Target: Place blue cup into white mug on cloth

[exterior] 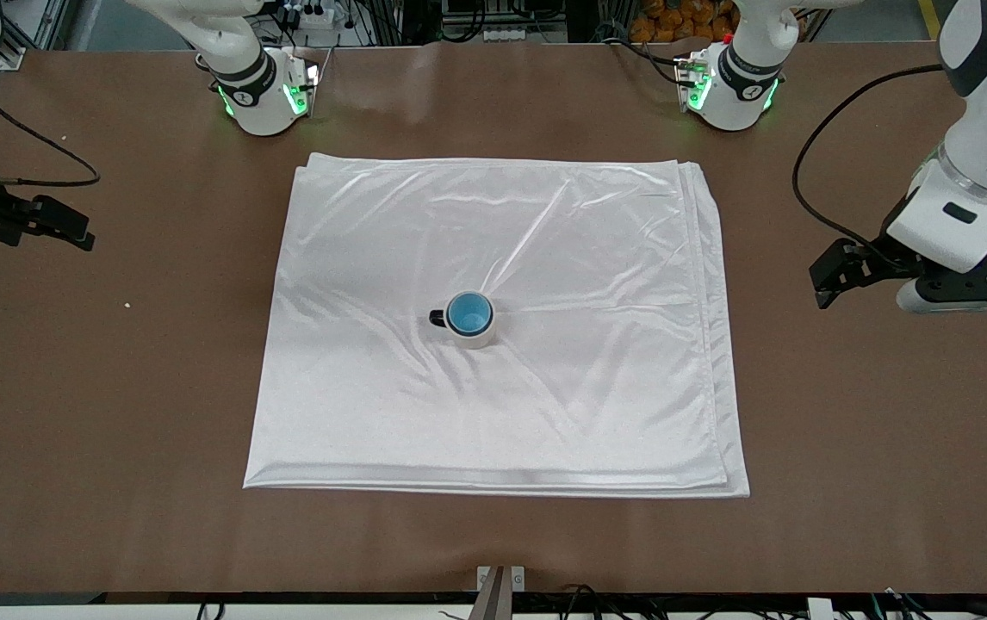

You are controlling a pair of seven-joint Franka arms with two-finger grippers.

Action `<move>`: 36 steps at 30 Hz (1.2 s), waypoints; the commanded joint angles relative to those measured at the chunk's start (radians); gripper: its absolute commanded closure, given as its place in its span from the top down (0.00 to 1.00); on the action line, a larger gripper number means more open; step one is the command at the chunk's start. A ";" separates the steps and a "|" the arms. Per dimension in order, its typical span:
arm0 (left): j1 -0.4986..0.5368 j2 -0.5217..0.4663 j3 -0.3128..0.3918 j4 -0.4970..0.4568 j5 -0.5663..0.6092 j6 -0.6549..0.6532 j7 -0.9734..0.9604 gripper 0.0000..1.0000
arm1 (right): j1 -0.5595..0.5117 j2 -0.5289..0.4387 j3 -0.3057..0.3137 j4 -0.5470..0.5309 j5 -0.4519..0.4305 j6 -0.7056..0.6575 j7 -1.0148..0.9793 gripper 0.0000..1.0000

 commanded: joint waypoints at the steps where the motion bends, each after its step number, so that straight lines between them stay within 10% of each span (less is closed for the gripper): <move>1: -0.008 -0.065 0.053 -0.076 -0.055 -0.004 0.054 1.00 | -0.014 -0.017 0.011 -0.013 -0.004 -0.005 0.012 1.00; 36: 0.030 -0.131 0.111 -0.228 -0.084 0.083 0.102 1.00 | -0.020 -0.017 0.011 -0.013 -0.004 -0.012 0.006 1.00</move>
